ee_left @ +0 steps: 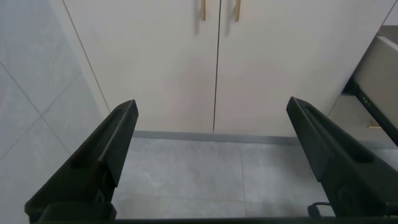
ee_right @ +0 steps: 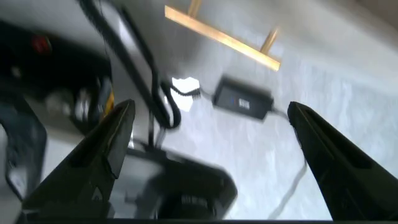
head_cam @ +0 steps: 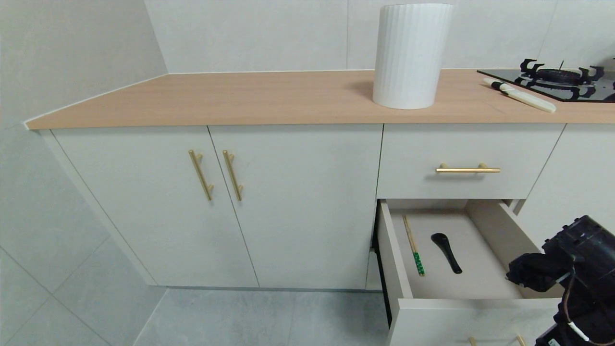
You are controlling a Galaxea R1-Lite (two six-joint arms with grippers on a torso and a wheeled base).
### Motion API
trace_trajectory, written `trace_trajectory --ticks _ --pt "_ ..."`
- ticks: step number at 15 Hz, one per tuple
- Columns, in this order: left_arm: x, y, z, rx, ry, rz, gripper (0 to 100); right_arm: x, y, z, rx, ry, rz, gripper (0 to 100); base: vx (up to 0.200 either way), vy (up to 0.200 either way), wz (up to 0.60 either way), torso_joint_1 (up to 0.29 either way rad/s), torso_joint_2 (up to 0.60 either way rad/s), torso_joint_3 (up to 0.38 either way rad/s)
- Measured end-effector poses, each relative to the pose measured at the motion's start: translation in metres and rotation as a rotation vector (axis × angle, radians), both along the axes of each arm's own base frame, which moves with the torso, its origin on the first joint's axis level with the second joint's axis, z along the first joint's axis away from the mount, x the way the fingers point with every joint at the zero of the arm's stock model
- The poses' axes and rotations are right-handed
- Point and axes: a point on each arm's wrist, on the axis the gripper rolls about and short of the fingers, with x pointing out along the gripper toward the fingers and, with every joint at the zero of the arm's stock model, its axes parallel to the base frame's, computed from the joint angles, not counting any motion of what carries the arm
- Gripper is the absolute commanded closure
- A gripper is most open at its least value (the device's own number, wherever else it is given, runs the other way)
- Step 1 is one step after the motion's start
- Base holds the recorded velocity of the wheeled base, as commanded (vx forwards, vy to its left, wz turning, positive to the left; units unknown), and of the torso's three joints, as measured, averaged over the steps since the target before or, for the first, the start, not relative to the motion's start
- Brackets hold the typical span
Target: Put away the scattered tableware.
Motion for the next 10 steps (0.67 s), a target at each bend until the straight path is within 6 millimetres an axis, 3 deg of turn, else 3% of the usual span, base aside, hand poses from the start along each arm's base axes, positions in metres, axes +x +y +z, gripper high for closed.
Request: trace_trajectory --ticks 3,10 --pt "0.0 0.0 0.0 0.0 0.0 0.0 0 0.006 0.005 -0.004 -0.021 0.054 -0.017 0 0.0 0.0 0.0 0.0 0.0 0.0" --pt "0.0 0.0 0.0 0.0 0.0 -0.001 0 0.051 0.018 -0.019 -0.001 0.104 -0.259 0 0.0 0.0 0.0 0.0 0.0 0.0"
